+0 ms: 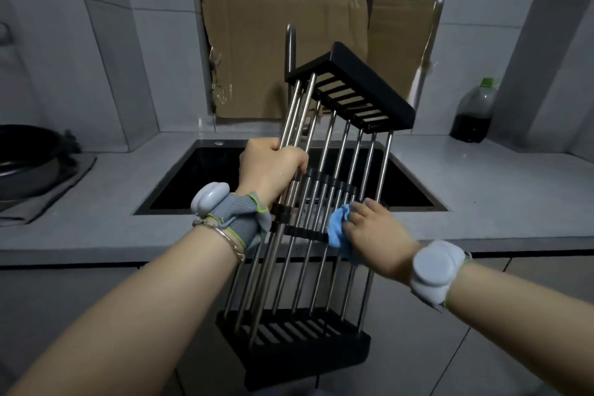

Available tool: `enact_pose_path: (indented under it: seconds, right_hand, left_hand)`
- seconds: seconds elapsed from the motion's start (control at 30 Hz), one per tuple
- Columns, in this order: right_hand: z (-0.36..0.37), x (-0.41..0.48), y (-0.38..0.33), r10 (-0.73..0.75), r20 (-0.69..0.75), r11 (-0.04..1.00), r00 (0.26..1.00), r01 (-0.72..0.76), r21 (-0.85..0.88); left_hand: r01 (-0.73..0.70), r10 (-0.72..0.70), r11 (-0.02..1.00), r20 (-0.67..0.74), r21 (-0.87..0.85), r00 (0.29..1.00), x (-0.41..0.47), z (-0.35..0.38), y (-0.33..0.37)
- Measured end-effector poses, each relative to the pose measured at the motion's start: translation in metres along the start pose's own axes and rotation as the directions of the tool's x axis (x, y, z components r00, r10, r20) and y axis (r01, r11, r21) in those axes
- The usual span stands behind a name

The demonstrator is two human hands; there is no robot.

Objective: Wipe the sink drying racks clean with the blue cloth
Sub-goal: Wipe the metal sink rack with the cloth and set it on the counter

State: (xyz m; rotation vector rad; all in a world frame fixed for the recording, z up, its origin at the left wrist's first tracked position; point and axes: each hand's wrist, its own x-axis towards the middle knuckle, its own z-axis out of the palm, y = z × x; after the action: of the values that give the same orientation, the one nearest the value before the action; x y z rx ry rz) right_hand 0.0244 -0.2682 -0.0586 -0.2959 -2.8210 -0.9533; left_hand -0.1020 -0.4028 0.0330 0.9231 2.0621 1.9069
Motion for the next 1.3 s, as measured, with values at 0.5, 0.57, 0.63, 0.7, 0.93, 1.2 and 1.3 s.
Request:
enact_pose_path:
  seconds: [0.5,0.57,0.63,0.7,0.93,1.2,1.3]
  right_hand:
    - [-0.025,0.021,0.047,0.451,-0.172,0.892,0.876,-0.447,0.063]
    - [-0.010,0.013,0.023,0.437,-0.037,0.899,0.899,-0.436,0.050]
    - [-0.007,0.002,-0.002,0.448,0.069,0.888,0.891,-0.453,0.085]
    - [-0.004,-0.006,-0.019,0.386,0.033,0.921,0.922,-0.387,0.049]
    - [-0.022,-0.013,-0.024,0.230,-0.032,0.908,0.973,-0.202,0.367]
    - [-0.040,0.025,-0.011,0.650,-0.095,0.479,0.754,-0.309,0.822]
    - [-0.031,0.009,-0.069,0.525,-0.103,0.585,0.845,-0.270,0.765]
  left_hand:
    - [-0.063,0.055,0.994,0.085,0.090,0.995,-0.005,0.008,0.003]
    - [-0.060,0.054,0.994,0.067,0.086,0.996,-0.004,0.008,0.001]
    - [-0.060,0.055,0.994,0.054,0.096,0.997,-0.005,0.007,-0.002]
    - [-0.045,0.039,0.994,0.061,0.097,0.997,-0.007,0.008,-0.005]
    - [0.034,-0.032,0.998,0.052,-0.043,0.998,-0.009,0.015,-0.014]
    - [0.145,-0.160,0.883,0.003,-0.446,0.987,-0.018,0.020,-0.017]
    - [0.139,-0.210,0.841,-0.079,-0.522,0.975,-0.012,0.019,-0.022]
